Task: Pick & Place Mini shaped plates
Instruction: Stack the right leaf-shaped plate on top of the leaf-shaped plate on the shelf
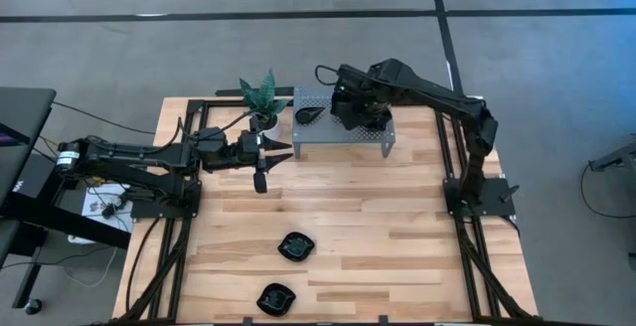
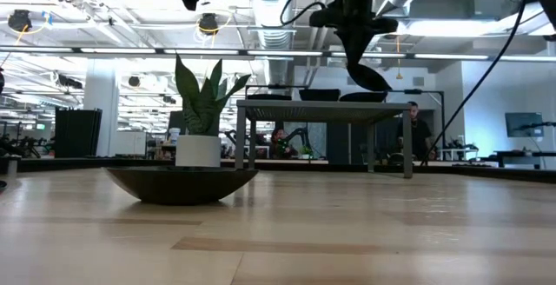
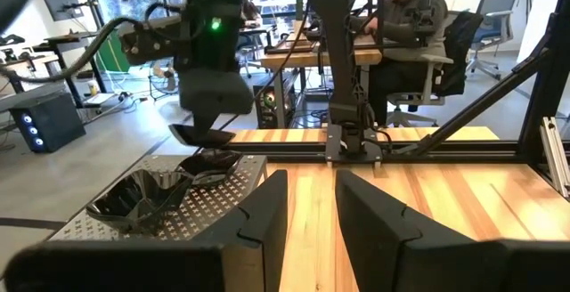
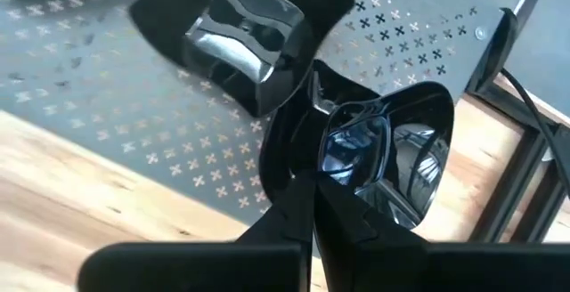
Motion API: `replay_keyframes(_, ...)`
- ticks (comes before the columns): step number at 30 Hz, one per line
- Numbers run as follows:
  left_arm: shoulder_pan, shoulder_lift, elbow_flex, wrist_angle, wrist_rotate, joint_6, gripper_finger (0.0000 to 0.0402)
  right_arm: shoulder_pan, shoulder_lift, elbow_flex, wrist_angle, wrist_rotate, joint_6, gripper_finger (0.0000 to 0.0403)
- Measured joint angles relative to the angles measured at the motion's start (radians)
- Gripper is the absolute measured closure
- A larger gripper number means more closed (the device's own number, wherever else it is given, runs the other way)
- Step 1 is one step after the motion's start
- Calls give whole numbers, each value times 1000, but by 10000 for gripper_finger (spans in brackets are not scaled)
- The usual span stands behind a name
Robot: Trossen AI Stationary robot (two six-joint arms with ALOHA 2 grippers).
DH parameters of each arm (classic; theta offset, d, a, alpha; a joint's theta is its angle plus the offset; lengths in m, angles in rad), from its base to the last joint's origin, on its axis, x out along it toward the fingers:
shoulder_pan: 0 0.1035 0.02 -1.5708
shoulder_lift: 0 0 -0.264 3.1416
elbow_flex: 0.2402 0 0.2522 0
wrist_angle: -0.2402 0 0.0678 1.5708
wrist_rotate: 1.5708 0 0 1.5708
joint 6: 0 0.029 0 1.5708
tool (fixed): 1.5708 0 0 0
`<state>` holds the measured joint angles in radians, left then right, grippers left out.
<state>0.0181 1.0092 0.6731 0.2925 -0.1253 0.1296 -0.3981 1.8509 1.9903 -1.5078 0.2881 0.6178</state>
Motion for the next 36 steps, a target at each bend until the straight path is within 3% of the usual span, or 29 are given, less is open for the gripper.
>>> replay_keyframes(12,0,0,0,-1,0,0,302,5,32,-1,31,-26,1,399)
replay_keyframes(24,0,0,0,-6,0,0,302,5,32,-1,28,-26,2,335)
replay_keyframes(33,0,0,0,-17,0,0,302,12,32,-1,-5,-32,0,326)
replay_keyframes(36,0,0,0,-24,0,0,302,29,31,-1,-20,-84,-61,326)
